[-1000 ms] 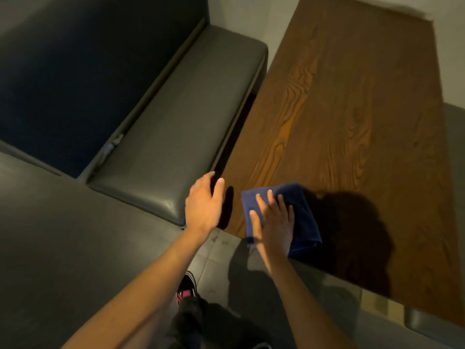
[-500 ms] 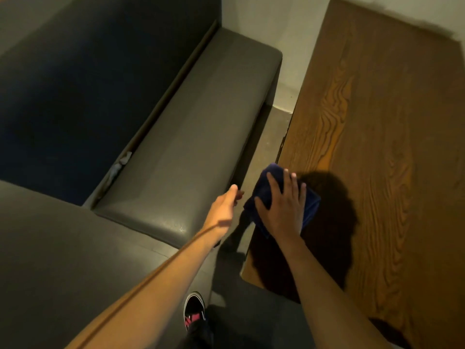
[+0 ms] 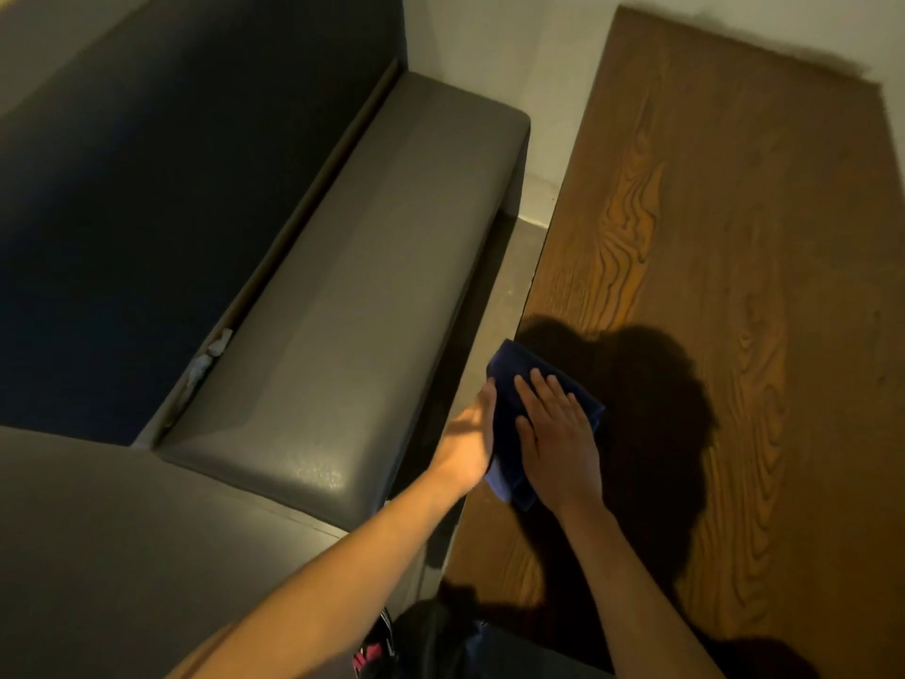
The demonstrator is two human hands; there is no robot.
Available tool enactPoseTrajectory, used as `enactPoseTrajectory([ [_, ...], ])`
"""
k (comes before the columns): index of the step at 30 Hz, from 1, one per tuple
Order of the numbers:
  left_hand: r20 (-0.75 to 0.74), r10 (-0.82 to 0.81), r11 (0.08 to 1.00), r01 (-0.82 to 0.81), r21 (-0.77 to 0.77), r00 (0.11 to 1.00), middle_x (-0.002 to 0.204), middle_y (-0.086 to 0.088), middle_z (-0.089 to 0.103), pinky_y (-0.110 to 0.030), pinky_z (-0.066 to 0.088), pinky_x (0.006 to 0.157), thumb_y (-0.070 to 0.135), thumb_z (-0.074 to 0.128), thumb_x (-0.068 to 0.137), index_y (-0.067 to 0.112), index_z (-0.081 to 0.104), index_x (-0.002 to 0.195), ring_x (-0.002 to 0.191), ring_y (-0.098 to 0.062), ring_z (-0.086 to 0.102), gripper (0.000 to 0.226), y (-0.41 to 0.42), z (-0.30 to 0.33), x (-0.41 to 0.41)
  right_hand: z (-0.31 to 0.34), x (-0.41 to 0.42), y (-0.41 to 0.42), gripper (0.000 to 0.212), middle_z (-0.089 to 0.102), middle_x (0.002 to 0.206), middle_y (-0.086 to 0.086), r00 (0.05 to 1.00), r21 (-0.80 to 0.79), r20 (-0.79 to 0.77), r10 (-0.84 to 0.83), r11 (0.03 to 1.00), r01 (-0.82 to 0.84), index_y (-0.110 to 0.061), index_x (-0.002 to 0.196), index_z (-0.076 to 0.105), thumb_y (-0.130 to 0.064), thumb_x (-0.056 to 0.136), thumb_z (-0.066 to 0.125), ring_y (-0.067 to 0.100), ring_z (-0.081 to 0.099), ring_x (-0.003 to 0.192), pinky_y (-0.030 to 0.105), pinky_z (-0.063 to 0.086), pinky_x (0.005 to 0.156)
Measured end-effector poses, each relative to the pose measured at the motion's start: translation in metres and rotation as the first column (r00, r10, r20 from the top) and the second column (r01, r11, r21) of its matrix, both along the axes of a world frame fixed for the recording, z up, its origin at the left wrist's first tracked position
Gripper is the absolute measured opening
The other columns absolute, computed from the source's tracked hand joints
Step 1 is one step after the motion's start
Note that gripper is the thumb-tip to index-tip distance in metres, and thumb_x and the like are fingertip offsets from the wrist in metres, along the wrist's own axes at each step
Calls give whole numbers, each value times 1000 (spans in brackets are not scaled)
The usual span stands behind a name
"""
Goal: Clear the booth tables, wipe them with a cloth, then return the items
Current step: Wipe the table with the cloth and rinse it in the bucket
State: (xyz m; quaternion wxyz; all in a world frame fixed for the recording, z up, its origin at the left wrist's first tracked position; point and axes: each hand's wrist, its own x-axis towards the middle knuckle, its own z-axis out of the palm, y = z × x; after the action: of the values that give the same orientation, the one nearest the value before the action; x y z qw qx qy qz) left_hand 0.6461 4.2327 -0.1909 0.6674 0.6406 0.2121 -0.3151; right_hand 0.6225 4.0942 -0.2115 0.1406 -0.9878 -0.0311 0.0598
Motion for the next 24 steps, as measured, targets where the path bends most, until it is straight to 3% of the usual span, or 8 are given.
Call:
enactPoseTrajectory([
  [3, 47, -10, 1000, 9, 25, 999, 157, 0, 41, -28, 27, 121, 62, 40, 99, 21, 40, 153, 143, -17, 40, 68, -15, 1, 21, -3, 22, -8, 57, 32, 160, 2, 999, -25, 26, 23, 999, -23, -21, 154, 26, -38, 100, 20, 14, 19, 148, 35, 14, 119],
  [5, 17, 88, 996, -88, -14, 996, 157, 1, 43, -36, 26, 123, 80, 48, 78, 23, 43, 152, 143, -13, 41, 94, -30, -23, 42, -3, 42, -18, 55, 44, 154, 6, 999, -13, 36, 37, 999, -36, -17, 151, 40, -34, 99, 30, 21, 37, 144, 38, 24, 115],
  [6, 10, 107, 994, -107, -20, 994, 155, 2, 45, -37, 27, 123, 84, 50, 76, 22, 47, 149, 141, -12, 43, 96, -39, -45, 55, -2, 56, -24, 55, 47, 152, 6, 999, 14, 39, 34, 999, -35, -18, 149, 44, -33, 98, 33, 24, 43, 141, 38, 27, 115],
  [8, -51, 121, 993, -121, -3, 991, 149, 0, 52, -39, 33, 120, 87, 52, 76, 20, 58, 142, 134, -13, 51, 94, -45, -50, 74, -2, 74, -29, 55, 48, 151, 7, 998, 64, 42, 40, 997, -43, -18, 147, 46, -33, 96, 35, 26, 46, 139, 35, 26, 116],
  [12, 31, 54, 996, -56, 67, 998, 140, 7, 53, -24, 31, 108, 55, 30, 106, 20, 54, 144, 130, -8, 49, 57, -56, 7, 108, 8, 112, -41, 57, 45, 154, 7, 997, 79, 18, 69, 994, -70, -17, 148, 47, -35, 97, 29, 25, 40, 143, 40, 27, 117],
  [17, 45, 19, 993, -25, 117, 999, 142, 3, 57, -35, 33, 118, 74, 30, 90, 25, 58, 141, 130, -14, 53, 76, -65, 10, 152, 7, 157, -58, 61, 39, 157, 7, 996, 89, -15, 92, 992, -90, -18, 151, 42, -39, 97, 23, 24, 34, 147, 39, 20, 119],
  [22, 6, 31, 993, -32, 112, 999, 133, -5, 65, -41, 43, 111, 65, 34, 97, 23, 65, 134, 119, -21, 62, 64, -84, 1, 211, 5, 206, -71, 53, 27, 163, 1, 998, 90, -23, 53, 995, -51, -24, 156, 30, -30, 104, 38, 19, 21, 152, 33, 10, 121],
  [24, -40, 52, 996, -49, 70, 998, 130, -9, 66, -41, 46, 109, 58, 38, 103, 17, 65, 132, 116, -24, 64, 57, -91, -2, 238, 3, 229, -78, 53, 30, 162, 1, 999, 54, 5, 46, 997, -46, -24, 155, 31, -28, 104, 40, 19, 25, 151, 36, 17, 121],
])
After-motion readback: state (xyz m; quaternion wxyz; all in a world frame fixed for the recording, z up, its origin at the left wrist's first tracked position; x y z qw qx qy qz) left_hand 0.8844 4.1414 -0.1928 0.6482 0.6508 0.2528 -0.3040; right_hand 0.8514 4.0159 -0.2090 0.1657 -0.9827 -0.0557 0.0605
